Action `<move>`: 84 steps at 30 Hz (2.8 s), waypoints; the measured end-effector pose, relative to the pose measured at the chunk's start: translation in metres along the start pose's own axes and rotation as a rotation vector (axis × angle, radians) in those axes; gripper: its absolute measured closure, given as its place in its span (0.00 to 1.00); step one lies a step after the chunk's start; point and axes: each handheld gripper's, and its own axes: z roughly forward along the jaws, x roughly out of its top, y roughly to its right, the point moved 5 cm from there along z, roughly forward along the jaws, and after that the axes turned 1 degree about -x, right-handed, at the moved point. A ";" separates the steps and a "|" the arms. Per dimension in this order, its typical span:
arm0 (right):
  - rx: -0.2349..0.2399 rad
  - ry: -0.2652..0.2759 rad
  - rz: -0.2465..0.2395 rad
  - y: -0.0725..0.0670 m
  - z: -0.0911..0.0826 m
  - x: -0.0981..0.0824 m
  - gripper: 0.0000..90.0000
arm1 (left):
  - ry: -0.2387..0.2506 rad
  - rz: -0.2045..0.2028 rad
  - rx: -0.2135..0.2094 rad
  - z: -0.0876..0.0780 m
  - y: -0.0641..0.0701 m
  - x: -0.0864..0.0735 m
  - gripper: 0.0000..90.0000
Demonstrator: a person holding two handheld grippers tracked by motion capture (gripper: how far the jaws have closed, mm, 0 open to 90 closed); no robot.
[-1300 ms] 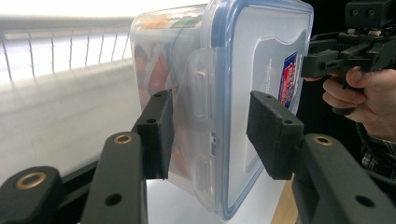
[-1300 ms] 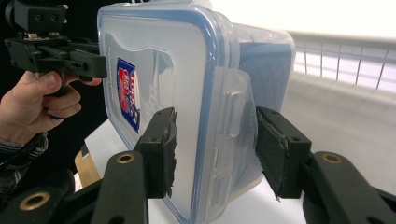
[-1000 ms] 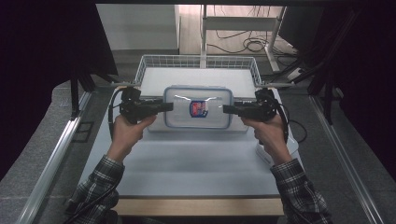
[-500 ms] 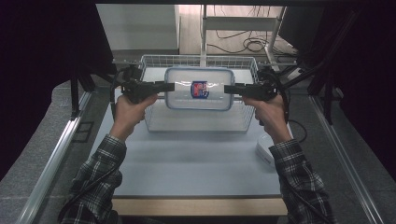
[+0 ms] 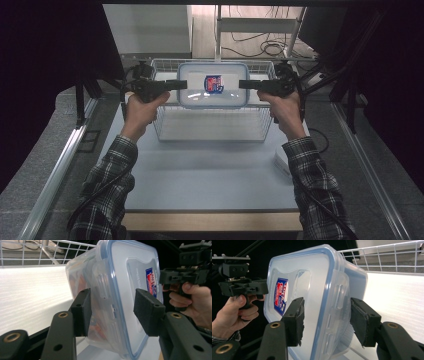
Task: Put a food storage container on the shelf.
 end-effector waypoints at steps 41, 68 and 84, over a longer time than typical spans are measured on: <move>-0.030 -0.048 -0.337 -0.068 -0.009 -0.072 0.99 | 0.006 0.027 0.163 0.005 -0.001 0.005 0.58; -0.027 -0.081 -0.339 -0.067 0.032 -0.071 0.99 | -0.031 0.217 0.131 -0.027 0.045 -0.068 0.80; -0.120 -0.059 -0.316 -0.027 0.007 -0.069 0.99 | -0.109 0.226 0.167 0.012 0.034 -0.059 0.87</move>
